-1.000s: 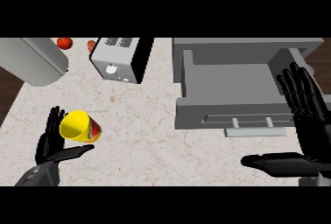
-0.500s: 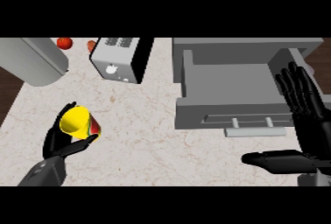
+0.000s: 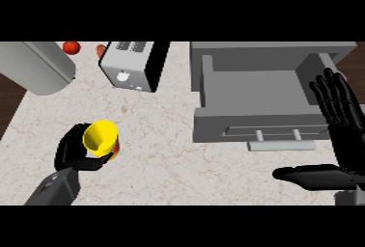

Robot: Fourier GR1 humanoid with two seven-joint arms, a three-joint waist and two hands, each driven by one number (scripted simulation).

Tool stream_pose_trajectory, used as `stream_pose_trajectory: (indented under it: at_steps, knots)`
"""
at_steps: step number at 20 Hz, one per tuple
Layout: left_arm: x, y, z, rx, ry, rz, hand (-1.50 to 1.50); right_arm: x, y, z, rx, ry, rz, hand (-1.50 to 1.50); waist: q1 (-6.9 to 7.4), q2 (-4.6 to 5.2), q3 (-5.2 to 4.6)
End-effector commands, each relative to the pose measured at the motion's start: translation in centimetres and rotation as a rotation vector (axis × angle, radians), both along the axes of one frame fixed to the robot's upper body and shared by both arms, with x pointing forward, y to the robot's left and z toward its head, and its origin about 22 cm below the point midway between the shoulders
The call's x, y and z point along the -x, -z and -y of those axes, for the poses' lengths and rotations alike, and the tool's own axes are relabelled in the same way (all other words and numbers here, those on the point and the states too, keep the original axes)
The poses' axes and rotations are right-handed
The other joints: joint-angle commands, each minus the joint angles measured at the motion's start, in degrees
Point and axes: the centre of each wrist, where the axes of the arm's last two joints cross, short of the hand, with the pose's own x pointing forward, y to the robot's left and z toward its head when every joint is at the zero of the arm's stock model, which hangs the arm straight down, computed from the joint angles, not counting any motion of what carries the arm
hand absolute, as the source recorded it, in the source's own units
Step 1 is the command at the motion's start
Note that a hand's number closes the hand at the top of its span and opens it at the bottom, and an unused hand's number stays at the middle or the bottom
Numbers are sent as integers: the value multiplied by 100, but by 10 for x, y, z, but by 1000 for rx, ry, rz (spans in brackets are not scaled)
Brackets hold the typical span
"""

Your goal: Pick up the cup, place it into the drawer and close the drawer

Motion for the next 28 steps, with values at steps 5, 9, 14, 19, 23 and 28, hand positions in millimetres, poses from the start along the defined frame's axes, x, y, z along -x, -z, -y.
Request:
stream_pose_trajectory:
  at_steps: [5,9,14,19,23,28]
  knots:
    - [4,2,-2,96,-91,186,150,-3,-13,10,-3,13,-4,-150,-34,15,-5]
    - [2,5,17,62,-96,260,150,9,12,9,11,0,-5,-150,24,-24,10]
    - [-23,-18,16,71,-49,342,150,8,9,-1,2,4,1,-150,65,-40,12]
    - [-71,-65,34,24,79,388,150,-2,7,25,-4,34,-10,-150,107,-52,24]
    - [-85,-91,64,-24,122,462,150,6,-7,23,3,62,-16,-150,190,-104,30]
    - [-112,-141,108,-101,133,480,150,14,0,13,-5,45,-9,-150,130,-72,24]
